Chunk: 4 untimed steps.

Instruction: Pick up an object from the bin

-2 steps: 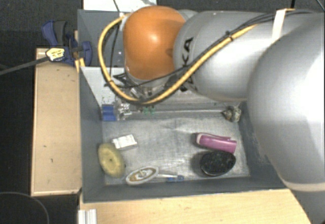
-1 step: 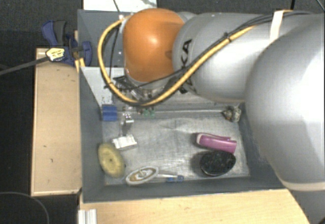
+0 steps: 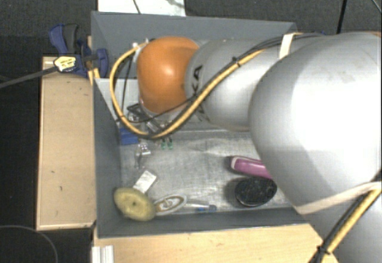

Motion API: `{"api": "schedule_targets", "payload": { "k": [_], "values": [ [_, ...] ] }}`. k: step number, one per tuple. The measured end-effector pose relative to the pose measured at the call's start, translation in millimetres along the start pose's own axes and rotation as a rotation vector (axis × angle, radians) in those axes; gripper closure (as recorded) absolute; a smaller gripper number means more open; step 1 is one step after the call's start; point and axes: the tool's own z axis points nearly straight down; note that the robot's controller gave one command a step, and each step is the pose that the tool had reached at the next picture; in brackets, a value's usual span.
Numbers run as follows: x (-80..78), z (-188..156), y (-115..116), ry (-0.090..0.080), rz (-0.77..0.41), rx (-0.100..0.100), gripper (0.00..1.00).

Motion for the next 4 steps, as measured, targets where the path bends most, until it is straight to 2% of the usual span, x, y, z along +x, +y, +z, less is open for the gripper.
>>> {"api": "schedule_targets", "payload": {
  "k": [1, 2, 3, 4],
  "values": [
    [7.0, -153, 8, 0.006, -0.336, 0.001, 0.00],
    [20.0, 1, -6, 0.021, -0.502, 0.001, 0.00],
    [87.1, -92, 3, 0.012, -0.645, -0.001, 0.00],
    [64.6, 27, 16, 0.024, -0.926, 0.001, 0.00]
  ]
}}
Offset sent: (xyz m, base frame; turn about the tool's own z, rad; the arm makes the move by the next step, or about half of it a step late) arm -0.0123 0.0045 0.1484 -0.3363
